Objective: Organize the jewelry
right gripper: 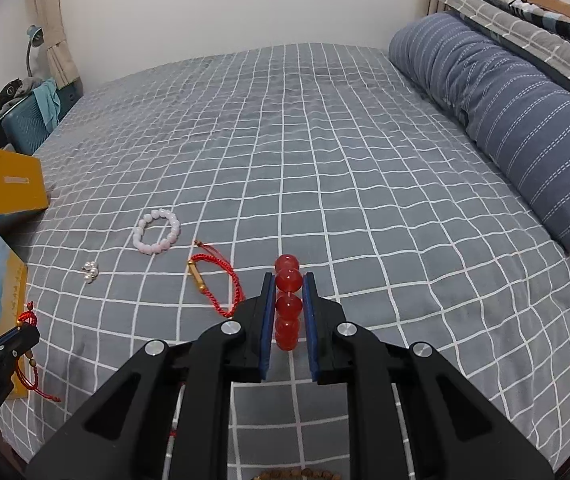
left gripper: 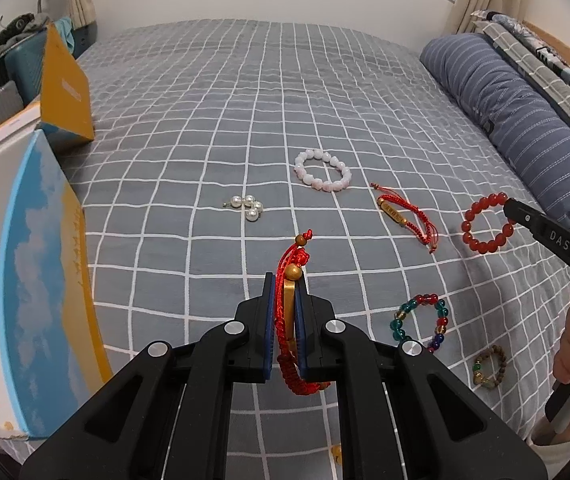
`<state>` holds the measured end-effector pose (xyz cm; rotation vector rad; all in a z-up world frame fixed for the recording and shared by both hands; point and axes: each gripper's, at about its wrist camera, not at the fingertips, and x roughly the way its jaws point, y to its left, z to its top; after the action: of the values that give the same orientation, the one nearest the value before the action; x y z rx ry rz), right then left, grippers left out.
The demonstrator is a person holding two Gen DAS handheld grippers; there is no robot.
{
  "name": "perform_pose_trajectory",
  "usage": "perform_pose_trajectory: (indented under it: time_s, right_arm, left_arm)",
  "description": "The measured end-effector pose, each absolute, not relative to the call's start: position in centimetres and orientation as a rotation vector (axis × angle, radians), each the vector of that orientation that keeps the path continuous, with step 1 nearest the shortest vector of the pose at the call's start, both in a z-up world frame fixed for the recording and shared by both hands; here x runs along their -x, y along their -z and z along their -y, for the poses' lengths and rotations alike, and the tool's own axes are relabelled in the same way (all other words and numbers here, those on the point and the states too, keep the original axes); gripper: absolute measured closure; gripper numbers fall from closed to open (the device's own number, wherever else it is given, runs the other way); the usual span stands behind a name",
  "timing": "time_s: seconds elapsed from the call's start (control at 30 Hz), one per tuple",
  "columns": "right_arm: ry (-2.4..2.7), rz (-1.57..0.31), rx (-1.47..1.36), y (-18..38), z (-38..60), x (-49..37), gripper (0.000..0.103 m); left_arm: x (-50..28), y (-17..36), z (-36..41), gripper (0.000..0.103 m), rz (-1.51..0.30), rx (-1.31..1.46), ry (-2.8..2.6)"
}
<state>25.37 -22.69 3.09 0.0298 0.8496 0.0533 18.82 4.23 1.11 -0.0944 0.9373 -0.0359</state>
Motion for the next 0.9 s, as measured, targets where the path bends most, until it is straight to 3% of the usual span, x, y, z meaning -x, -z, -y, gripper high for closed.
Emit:
perform_pose_trajectory:
  time_s: [0.9]
  right_arm:
    - [-0.136,-0.772,0.019,-9.0,16.7,-18.6,0.09]
  left_arm:
    - [-12.6,-7.2,-8.1,0.095,-0.852,0.125,0.003]
